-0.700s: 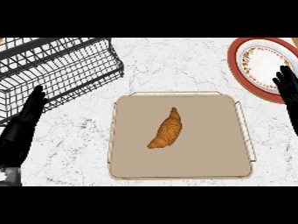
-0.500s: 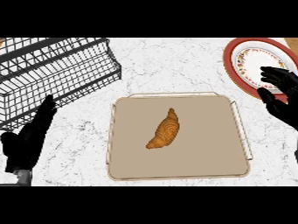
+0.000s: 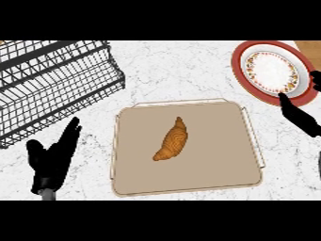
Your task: Pick the croissant from the tray and place it in the plate
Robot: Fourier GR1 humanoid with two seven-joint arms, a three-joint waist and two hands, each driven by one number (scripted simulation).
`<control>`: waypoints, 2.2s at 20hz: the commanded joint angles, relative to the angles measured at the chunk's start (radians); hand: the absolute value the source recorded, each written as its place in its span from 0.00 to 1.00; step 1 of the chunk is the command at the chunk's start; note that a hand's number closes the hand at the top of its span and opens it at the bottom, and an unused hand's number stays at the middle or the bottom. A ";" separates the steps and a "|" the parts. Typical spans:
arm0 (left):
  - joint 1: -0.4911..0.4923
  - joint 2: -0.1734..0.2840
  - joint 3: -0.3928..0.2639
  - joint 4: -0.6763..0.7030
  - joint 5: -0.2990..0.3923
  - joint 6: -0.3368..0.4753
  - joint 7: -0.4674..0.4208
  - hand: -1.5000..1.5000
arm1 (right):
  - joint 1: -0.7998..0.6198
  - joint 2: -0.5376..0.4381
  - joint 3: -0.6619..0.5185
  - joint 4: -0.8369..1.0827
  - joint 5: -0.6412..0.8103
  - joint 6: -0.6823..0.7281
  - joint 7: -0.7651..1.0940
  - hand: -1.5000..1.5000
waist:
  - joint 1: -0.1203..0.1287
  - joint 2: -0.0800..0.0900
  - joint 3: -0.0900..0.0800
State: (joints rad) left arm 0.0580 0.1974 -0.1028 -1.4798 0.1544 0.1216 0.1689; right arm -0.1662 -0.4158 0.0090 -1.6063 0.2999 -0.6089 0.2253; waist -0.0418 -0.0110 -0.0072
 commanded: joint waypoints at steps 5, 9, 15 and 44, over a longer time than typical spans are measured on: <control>-0.024 -0.039 -0.018 0.047 0.004 -0.001 0.037 0.50 | 0.156 0.144 0.240 -0.318 0.506 -0.112 0.376 0.00 | 0.016 0.004 0.002; -0.036 -0.025 -0.009 0.049 0.023 -0.029 0.054 0.50 | 0.177 0.103 0.311 -0.339 0.570 0.157 0.540 0.00 | 0.022 0.007 0.001; -0.068 -0.053 -0.027 0.038 0.005 -0.003 0.076 0.50 | 0.052 0.104 0.407 -0.458 0.566 0.550 0.879 0.00 | 0.038 0.008 0.001; -0.031 -0.048 -0.011 0.071 -0.009 -0.065 0.031 0.50 | -0.258 0.415 0.570 0.060 0.608 0.581 1.189 0.00 | 0.050 0.011 0.007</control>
State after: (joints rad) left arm 0.0052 0.1472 -0.1098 -1.4468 0.1427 0.0808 0.2050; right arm -0.3970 -0.0147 0.5601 -1.5700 0.8999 0.0016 1.2044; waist 0.0133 -0.0025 0.0042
